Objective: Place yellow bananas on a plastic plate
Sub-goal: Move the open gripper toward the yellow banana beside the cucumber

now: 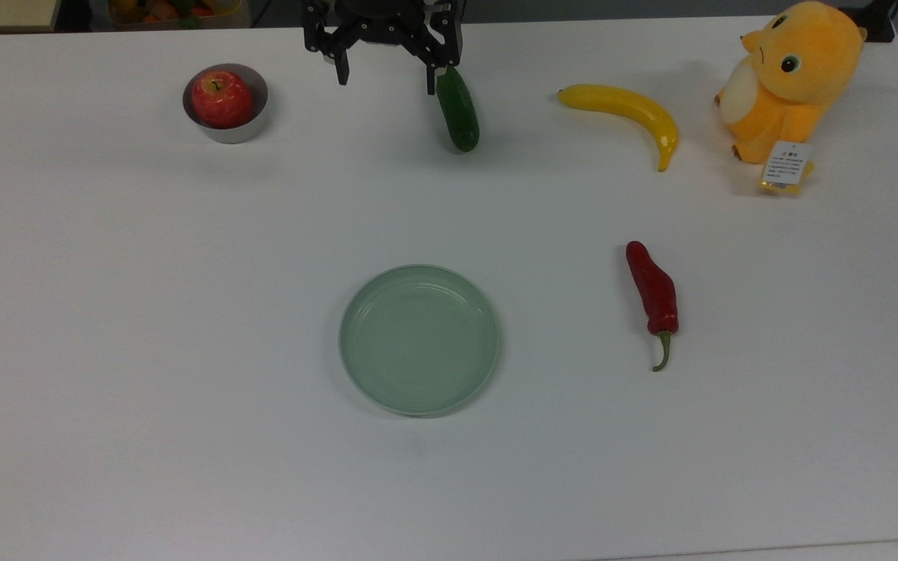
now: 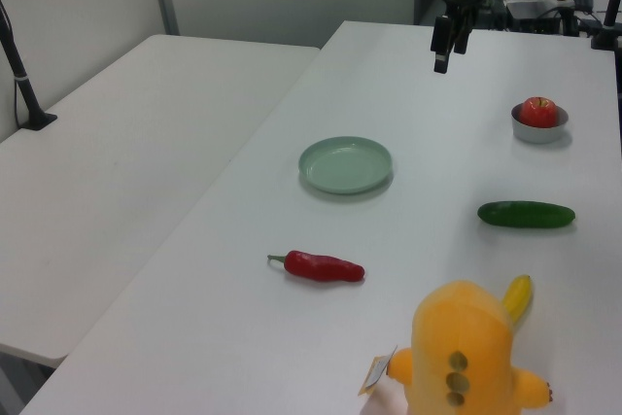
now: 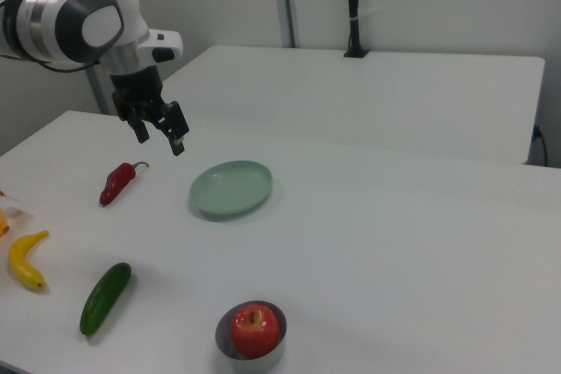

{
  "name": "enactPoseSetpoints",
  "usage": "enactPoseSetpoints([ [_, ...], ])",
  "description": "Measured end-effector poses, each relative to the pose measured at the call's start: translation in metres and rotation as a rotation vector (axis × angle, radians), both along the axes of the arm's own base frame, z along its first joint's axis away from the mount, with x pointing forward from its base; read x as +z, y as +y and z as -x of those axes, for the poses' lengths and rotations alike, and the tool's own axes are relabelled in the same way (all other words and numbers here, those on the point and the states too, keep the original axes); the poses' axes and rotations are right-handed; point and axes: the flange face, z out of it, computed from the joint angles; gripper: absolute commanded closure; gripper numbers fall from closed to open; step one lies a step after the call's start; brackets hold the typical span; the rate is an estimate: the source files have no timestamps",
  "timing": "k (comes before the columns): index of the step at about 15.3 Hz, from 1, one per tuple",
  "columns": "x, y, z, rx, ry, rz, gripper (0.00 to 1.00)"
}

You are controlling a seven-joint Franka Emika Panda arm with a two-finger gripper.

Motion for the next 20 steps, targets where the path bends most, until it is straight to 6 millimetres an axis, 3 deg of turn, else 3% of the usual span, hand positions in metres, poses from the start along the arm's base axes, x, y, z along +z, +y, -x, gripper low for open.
enactPoseSetpoints([
  [12, 0.0, 0.009, 0.002, 0.03, 0.0, 0.001, 0.0],
  [20, -0.021, 0.024, 0.009, 0.057, 0.044, 0.006, 0.0],
])
